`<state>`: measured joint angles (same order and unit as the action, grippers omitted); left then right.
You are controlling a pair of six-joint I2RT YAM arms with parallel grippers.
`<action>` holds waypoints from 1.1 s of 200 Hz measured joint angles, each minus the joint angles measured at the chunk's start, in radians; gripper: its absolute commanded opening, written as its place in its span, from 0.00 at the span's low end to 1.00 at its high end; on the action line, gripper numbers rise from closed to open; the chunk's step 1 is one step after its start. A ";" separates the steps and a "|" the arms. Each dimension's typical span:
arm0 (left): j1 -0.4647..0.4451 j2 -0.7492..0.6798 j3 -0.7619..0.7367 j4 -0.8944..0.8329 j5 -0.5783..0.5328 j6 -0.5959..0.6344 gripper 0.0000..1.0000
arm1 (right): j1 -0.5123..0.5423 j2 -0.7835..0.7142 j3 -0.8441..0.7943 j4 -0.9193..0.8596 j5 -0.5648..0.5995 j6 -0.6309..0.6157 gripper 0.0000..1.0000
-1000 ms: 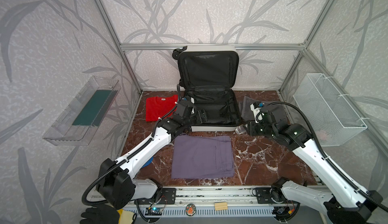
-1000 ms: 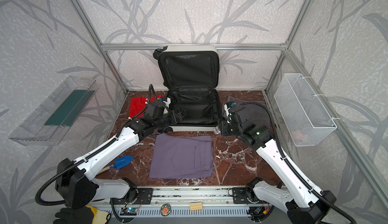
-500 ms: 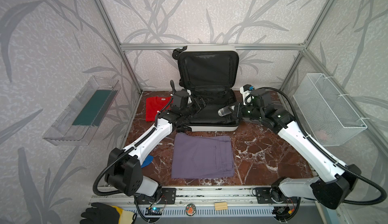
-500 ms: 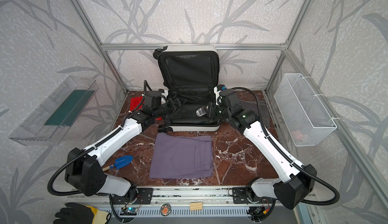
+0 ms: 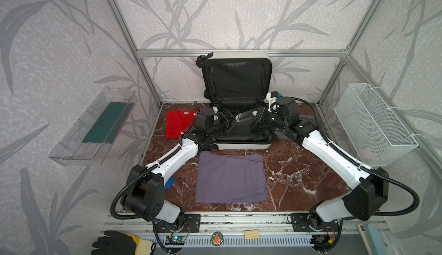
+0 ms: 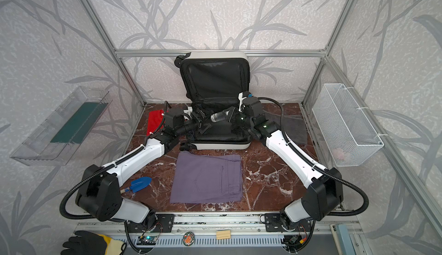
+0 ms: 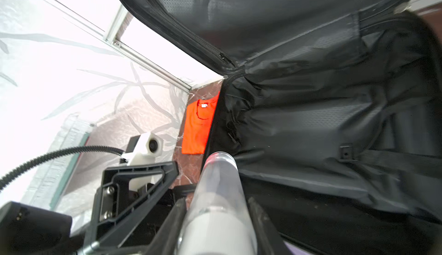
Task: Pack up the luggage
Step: 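Lower the bottle into the suitcase and open the right gripper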
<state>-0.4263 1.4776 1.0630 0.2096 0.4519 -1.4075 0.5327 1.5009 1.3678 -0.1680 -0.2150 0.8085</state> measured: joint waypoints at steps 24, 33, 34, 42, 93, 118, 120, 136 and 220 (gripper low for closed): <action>0.000 0.017 0.000 0.048 -0.004 -0.026 0.89 | -0.010 0.040 -0.008 0.085 -0.039 0.069 0.11; 0.000 0.030 0.000 0.066 -0.005 -0.035 0.88 | -0.014 0.054 -0.015 0.119 -0.054 0.095 0.11; 0.000 0.033 0.000 0.069 -0.005 -0.036 0.88 | -0.014 0.056 -0.017 0.123 -0.057 0.098 0.11; 0.000 0.049 0.001 0.084 -0.005 -0.043 0.87 | -0.019 0.066 -0.026 0.153 -0.068 0.119 0.11; 0.016 0.192 0.031 0.175 -0.009 -0.096 0.73 | -0.055 0.153 -0.085 0.290 -0.131 0.227 0.10; 0.029 0.254 0.056 0.196 -0.011 -0.110 0.65 | -0.077 0.205 -0.106 0.368 -0.161 0.279 0.10; 0.031 0.261 0.059 0.198 -0.012 -0.114 0.64 | -0.079 0.211 -0.106 0.375 -0.164 0.283 0.10; 0.041 0.303 0.084 0.210 -0.011 -0.116 0.60 | -0.093 0.262 -0.107 0.437 -0.191 0.319 0.10; 0.078 0.468 0.118 0.240 -0.009 -0.111 0.51 | -0.122 0.510 -0.052 0.579 -0.266 0.404 0.10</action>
<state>-0.3481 1.9461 1.1812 0.4500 0.4427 -1.5185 0.4103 2.0106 1.3159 0.4110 -0.4805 1.2125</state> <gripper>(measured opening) 0.515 0.401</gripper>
